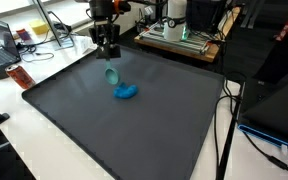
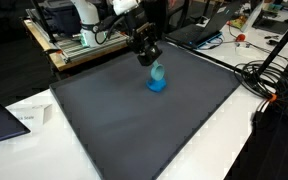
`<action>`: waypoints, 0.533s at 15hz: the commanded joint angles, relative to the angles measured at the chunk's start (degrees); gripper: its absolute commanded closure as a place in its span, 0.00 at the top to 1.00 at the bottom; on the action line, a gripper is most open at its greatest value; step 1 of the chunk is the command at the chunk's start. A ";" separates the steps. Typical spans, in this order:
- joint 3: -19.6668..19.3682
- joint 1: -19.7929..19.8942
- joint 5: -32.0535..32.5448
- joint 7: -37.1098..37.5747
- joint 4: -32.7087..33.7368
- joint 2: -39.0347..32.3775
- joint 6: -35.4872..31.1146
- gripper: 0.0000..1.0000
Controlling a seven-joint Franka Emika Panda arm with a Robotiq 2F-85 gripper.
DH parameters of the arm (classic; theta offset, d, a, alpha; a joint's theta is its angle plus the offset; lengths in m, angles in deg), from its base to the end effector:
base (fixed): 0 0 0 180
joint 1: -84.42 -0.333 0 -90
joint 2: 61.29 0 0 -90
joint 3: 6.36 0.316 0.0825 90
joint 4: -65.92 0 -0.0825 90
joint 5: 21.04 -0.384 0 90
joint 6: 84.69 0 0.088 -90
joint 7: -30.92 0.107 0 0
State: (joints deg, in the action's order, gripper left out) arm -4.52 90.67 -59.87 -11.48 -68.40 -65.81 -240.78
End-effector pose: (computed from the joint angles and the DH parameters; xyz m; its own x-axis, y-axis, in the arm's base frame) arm 0.5282 -0.0641 0.3252 0.9163 0.0305 0.3994 0.1182 -0.9733 -0.1969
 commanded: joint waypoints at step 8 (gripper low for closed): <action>5.68 -3.68 3.48 8.61 -16.05 10.28 -18.15 0.22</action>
State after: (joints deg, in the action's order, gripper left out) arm -0.54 87.59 -59.53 -7.23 -80.20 -58.31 -254.60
